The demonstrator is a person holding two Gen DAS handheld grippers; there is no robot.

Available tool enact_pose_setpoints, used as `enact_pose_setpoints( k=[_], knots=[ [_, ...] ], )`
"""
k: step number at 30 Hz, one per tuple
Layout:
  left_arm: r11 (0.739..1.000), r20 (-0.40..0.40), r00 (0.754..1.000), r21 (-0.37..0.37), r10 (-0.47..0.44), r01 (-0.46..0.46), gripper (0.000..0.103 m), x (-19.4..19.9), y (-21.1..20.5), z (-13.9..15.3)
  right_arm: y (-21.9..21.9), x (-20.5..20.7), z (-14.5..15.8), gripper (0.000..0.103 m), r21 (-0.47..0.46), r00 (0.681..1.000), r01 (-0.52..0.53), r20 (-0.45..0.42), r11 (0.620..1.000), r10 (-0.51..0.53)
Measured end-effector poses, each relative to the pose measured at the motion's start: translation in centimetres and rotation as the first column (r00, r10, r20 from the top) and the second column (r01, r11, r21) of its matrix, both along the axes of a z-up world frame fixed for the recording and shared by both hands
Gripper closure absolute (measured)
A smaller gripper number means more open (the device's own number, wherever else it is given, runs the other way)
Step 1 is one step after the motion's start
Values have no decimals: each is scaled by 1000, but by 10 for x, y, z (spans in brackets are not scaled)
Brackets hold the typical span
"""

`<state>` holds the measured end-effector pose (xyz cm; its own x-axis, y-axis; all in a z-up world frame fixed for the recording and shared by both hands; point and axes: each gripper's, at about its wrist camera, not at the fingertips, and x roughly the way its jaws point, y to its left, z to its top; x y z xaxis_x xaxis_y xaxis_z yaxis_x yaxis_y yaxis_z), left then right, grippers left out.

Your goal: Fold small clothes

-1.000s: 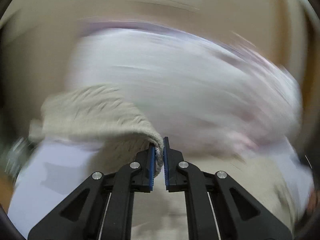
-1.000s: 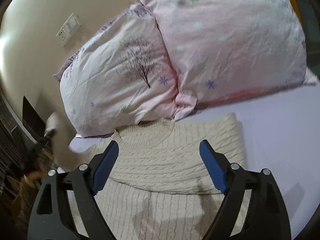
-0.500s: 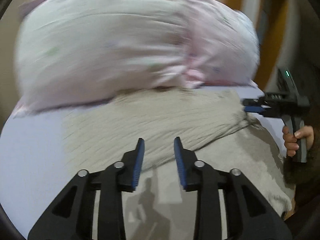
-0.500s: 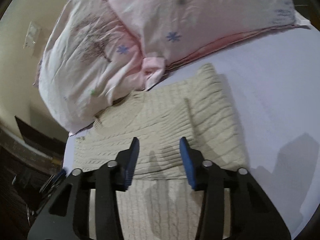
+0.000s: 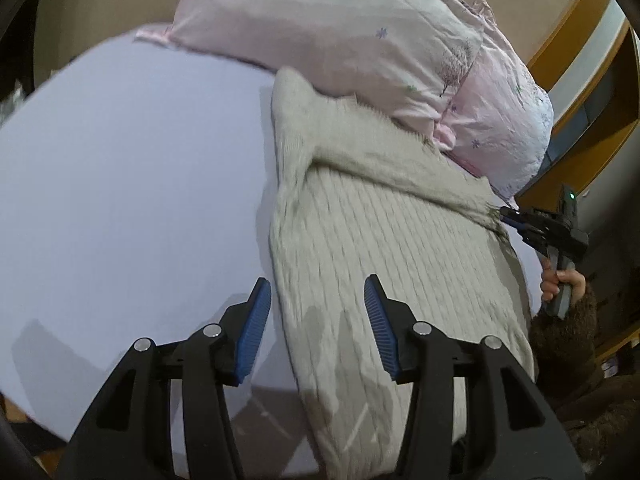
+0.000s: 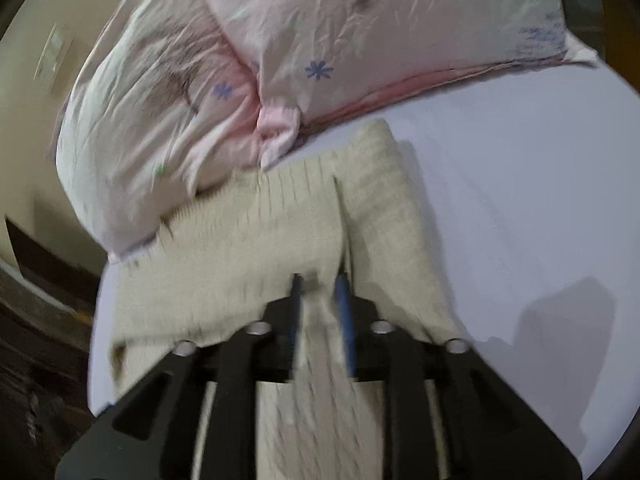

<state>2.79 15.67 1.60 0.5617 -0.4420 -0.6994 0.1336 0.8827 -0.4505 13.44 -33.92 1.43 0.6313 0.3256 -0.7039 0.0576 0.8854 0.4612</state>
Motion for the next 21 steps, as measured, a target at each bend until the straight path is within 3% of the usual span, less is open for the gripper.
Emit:
enact_pose_setpoints(
  k=[1, 2, 6, 10, 15, 21],
  knots=[
    [1000, -9, 1000, -17, -3, 2, 54, -6, 0, -4, -3, -16, 1, 48, -8, 1000, -10, -1, 1000, 10],
    [999, -17, 1000, -34, -7, 7, 54, -11, 0, -6, -7, -31, 1, 44, -15, 1000, -9, -1, 1000, 9],
    [993, -17, 1000, -115, -24, 22, 54, -31, -2, -11, -35, -89, -11, 43, -33, 999, 35, -39, 999, -36],
    [975, -9, 999, -216, -53, 49, 54, -57, -4, -16, -52, -137, -38, 49, 59, 995, 7, -100, 998, -1],
    [949, -17, 998, -309, -67, 59, 59, -88, -7, -23, -43, -191, -57, 55, 265, 985, -143, -55, 954, 163],
    [930, -62, 995, -364, -84, 55, 61, -109, -16, -38, -31, -214, -66, 60, 347, 964, -233, -38, 908, 262]
  ],
)
